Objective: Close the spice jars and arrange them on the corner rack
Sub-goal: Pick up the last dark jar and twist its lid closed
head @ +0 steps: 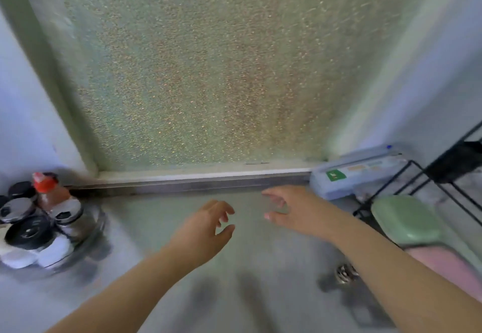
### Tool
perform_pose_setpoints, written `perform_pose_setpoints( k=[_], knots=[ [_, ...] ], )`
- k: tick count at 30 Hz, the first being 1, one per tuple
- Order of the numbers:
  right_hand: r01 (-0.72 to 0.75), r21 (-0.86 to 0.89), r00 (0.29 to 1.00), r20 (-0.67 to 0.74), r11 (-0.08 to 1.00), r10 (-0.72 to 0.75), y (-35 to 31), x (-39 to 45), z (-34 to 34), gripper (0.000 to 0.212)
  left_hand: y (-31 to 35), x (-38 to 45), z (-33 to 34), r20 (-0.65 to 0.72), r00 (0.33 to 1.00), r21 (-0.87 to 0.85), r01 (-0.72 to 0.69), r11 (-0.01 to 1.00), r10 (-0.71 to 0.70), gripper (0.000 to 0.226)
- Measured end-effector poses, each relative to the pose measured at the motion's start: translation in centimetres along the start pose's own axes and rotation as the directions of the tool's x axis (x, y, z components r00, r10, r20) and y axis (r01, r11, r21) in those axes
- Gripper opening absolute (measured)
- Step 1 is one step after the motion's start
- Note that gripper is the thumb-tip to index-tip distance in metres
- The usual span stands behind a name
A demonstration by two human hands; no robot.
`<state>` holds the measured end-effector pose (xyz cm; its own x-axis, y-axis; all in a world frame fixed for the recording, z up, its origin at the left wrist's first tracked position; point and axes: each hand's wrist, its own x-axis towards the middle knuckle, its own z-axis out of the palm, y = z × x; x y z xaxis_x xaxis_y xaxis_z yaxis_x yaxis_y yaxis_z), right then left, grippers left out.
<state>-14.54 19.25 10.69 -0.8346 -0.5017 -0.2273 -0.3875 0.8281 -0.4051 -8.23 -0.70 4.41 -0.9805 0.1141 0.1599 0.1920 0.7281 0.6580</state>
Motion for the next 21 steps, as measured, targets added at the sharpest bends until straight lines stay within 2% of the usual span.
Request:
perform_pose_setpoints(
  k=[5, 10, 13, 18, 21],
  knots=[
    [-0.165, 0.036, 0.985, -0.046, 0.986, 0.167, 8.5, -6.2, -0.8, 0.053, 5.7, 2.1, 8.4, 0.187, 0.977, -0.075, -0.087, 0.993, 0.099, 0.028],
    [-0.272, 0.02, 0.958, -0.089, 0.962, 0.273, 15.4, -10.8, -0.2, 0.052, 9.7, 3.7, 15.8, 0.392, 0.916, -0.117, -0.046, 0.992, 0.089, 0.047],
    [-0.331, 0.054, 0.938, -0.088, 0.942, 0.334, 18.9, -12.4, 0.6, 0.052, 11.6, 4.9, 19.6, 0.437, 0.898, -0.126, -0.003, 0.992, 0.058, 0.053],
    [-0.348, 0.154, 0.923, -0.117, 0.925, 0.367, 22.3, -13.8, 2.0, 0.047, 12.9, 7.1, 24.7, 0.476, 0.879, -0.176, 0.076, 0.981, 0.018, 0.069],
    [-0.355, 0.181, 0.923, -0.089, 0.917, 0.375, 23.4, -14.0, 2.6, 0.061, 13.1, 7.6, 27.0, 0.504, 0.864, -0.194, 0.129, 0.972, -0.014, 0.072]
  ],
)
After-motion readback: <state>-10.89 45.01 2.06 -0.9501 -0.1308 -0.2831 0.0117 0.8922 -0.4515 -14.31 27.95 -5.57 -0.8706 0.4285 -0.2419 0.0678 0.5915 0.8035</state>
